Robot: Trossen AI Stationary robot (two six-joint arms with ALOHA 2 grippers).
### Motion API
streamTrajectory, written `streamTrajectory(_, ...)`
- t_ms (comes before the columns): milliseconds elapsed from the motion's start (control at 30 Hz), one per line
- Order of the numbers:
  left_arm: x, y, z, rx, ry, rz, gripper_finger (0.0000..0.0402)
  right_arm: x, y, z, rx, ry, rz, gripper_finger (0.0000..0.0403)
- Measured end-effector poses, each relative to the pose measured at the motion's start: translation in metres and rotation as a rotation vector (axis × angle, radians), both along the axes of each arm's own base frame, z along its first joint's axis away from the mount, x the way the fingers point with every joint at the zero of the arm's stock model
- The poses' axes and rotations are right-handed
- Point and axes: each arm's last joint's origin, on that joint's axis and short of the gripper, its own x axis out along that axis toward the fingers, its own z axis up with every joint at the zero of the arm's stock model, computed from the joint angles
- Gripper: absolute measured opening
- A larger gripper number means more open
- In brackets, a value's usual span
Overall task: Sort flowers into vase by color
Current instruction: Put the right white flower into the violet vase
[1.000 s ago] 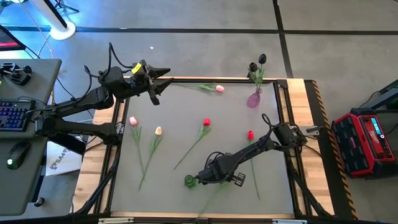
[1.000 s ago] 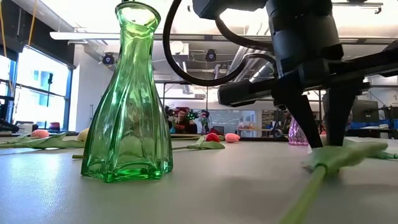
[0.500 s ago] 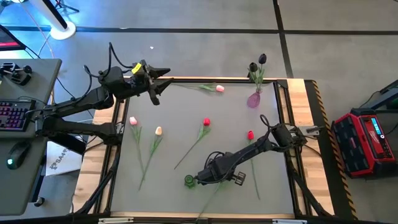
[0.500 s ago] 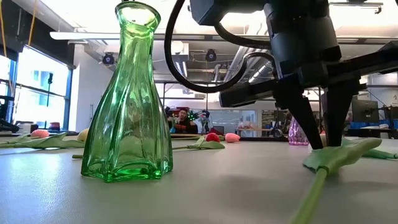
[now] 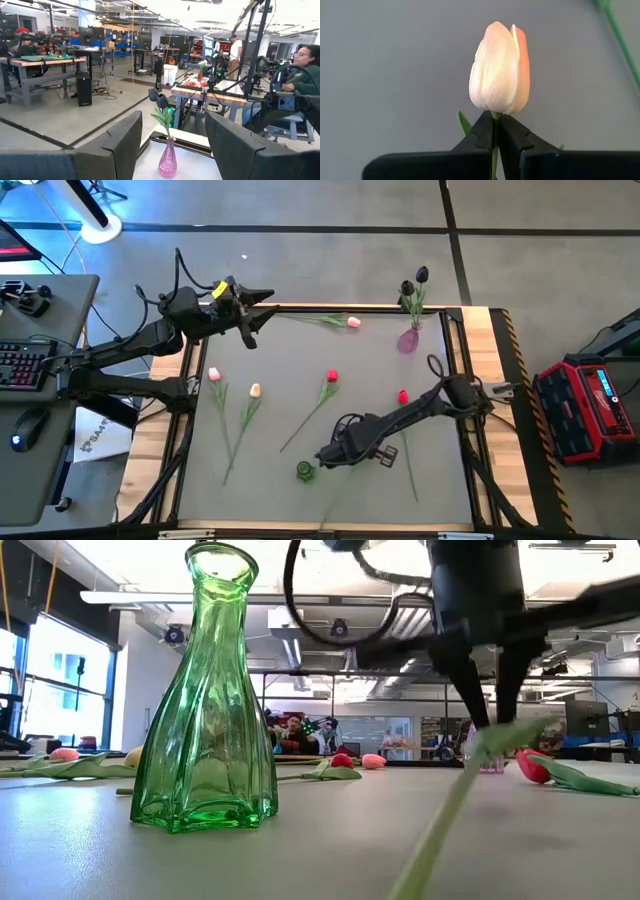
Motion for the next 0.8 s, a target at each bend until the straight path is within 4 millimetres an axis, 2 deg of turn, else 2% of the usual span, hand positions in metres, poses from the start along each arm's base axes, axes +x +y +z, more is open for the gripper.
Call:
streamTrajectory(200,0.000,0.000,0.000,0.000,0.000,0.000,0.0206,-0.010,-0.007,0.023,-0.083,-0.018,0.028,0.0000)
streamTrajectory(500,0.000,0.000,0.000,0.000,0.000,0.000,0.0206,-0.037,-0.022,0.069,-0.219,-0.001,0.065,0.0000)
streamTrajectory(800,0.000,0.000,0.000,0.000,0.000,0.000,0.0206,-0.083,-0.063,0.109,-0.435,-0.144,0.138,0.0000)
